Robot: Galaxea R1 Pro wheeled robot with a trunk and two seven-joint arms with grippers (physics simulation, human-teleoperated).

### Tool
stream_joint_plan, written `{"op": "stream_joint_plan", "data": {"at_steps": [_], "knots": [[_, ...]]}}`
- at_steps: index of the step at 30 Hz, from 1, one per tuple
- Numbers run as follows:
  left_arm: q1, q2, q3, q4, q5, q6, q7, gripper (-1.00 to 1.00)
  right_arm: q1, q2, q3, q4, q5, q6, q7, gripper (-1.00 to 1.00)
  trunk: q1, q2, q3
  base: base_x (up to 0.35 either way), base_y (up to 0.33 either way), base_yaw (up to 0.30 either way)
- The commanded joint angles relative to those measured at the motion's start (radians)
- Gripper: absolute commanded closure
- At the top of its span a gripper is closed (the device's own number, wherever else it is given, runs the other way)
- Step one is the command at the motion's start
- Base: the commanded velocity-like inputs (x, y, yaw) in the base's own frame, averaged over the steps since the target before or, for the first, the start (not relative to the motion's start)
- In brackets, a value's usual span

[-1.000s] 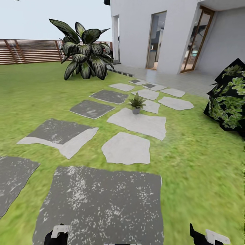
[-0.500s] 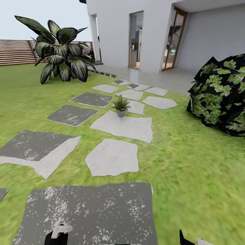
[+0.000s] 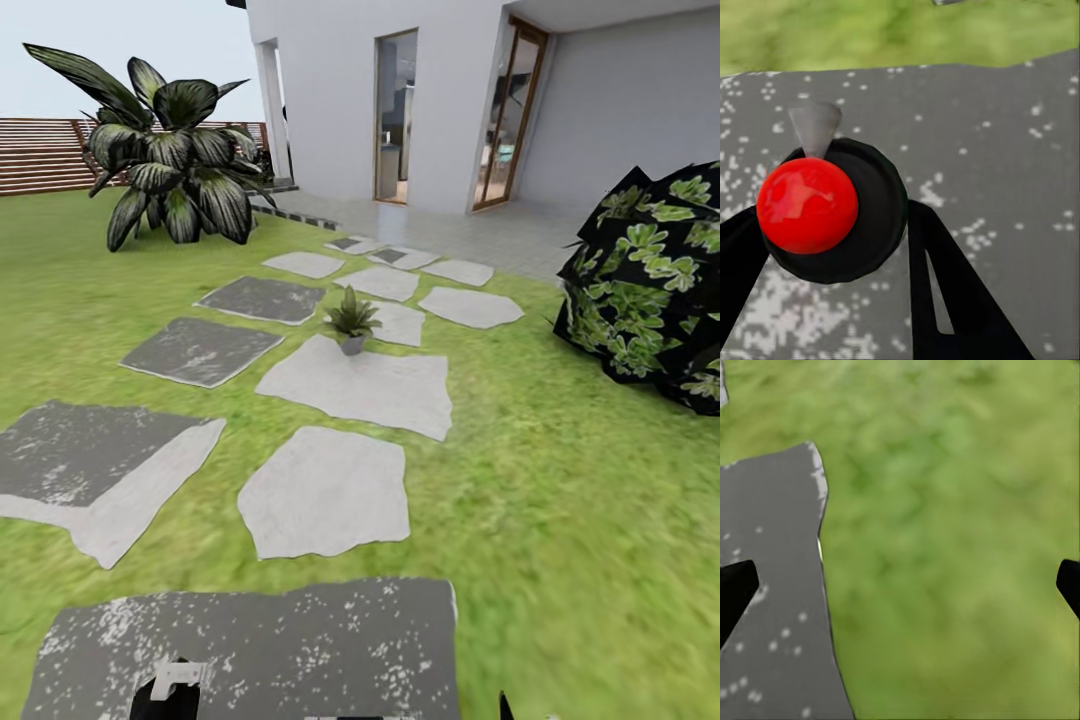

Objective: Pick up the pesticide atomizer in the garden and spray insectifuge to fully cover both potted plants in the garden.

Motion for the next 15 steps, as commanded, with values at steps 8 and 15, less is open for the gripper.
{"op": "stream_joint_plan", "data": {"at_steps": [8,15], "knots": [[-0.001,0.0,0.009,0.0,-0.005,-0.003,-0.007,1.0,0.0,0.002,-0.009,0.001,0.001,0.0,0.009,-1.0,0.0,0.0,-0.001,0.337,0.0,0.0],[0.0,0.0,0.008,-0.001,-0.005,-0.003,-0.007,1.0,0.0,0.002,-0.009,0.001,0.001,0.0,0.009,-1.0,0.0,0.0,-0.001,0.337,0.0,0.0]]}}
